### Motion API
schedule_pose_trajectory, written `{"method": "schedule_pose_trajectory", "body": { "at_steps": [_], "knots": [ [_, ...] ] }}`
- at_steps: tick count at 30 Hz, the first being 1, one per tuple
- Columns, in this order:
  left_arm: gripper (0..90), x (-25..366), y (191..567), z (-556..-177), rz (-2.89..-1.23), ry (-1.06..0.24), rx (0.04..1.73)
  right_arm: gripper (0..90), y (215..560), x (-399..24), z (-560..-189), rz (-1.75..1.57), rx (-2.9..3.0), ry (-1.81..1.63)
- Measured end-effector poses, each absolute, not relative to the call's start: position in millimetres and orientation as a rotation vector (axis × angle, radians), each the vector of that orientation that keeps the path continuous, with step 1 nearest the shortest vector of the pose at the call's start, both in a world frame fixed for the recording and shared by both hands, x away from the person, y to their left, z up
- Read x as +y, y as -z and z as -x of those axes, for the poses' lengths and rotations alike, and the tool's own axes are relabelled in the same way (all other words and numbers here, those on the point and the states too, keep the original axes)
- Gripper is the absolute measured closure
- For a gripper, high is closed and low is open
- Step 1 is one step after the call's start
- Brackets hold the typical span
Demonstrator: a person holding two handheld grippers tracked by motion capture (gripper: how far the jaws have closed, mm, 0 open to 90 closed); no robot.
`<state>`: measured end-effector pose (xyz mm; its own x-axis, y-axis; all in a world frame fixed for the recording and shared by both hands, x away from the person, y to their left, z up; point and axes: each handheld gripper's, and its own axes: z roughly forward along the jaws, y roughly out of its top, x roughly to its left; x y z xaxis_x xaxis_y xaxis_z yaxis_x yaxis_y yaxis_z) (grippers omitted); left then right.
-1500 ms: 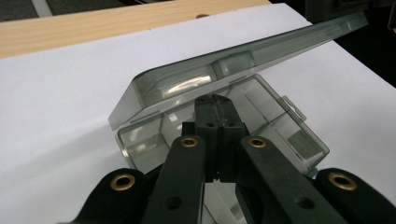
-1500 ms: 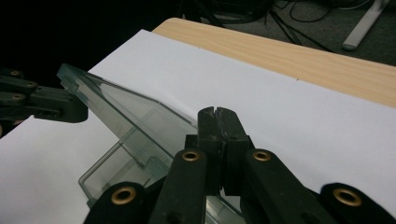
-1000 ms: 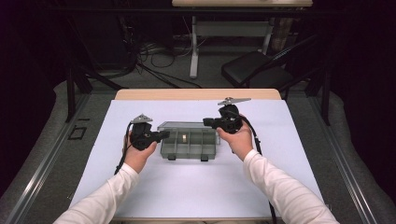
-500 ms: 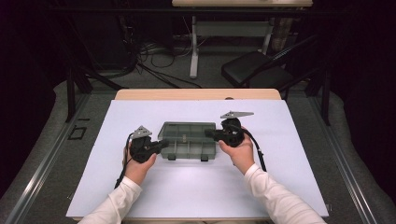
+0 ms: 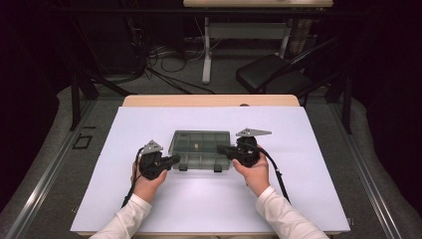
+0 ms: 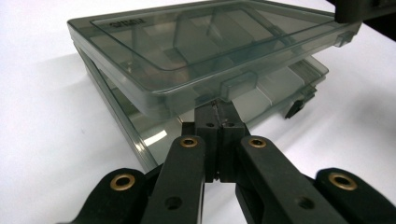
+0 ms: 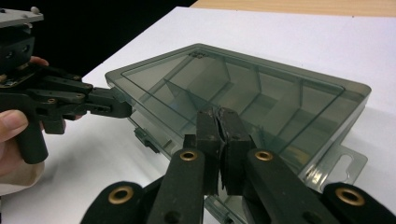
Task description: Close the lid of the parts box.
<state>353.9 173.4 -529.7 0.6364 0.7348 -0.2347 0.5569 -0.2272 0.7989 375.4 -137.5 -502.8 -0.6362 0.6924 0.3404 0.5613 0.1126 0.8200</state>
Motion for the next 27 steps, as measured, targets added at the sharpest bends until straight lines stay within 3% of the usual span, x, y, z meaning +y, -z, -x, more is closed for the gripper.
{"method": "schedule_pose_trajectory", "body": {
  "at_steps": [10,16,27],
  "knots": [
    [90.0,169.2,534.8,-342.0,-1.947,-0.187,1.013,87.8,511.1,-142.1,-372.8,-1.304,2.243,-1.536],
    [90.0,168.7,527.2,-330.3,-1.939,-0.210,0.970,87.7,517.1,-145.3,-371.3,-1.316,2.253,-1.510],
    [89.8,185.3,522.6,-344.0,-1.875,-0.272,1.030,87.7,525.1,-152.0,-365.9,-1.325,2.265,-1.442]
  ]
}}
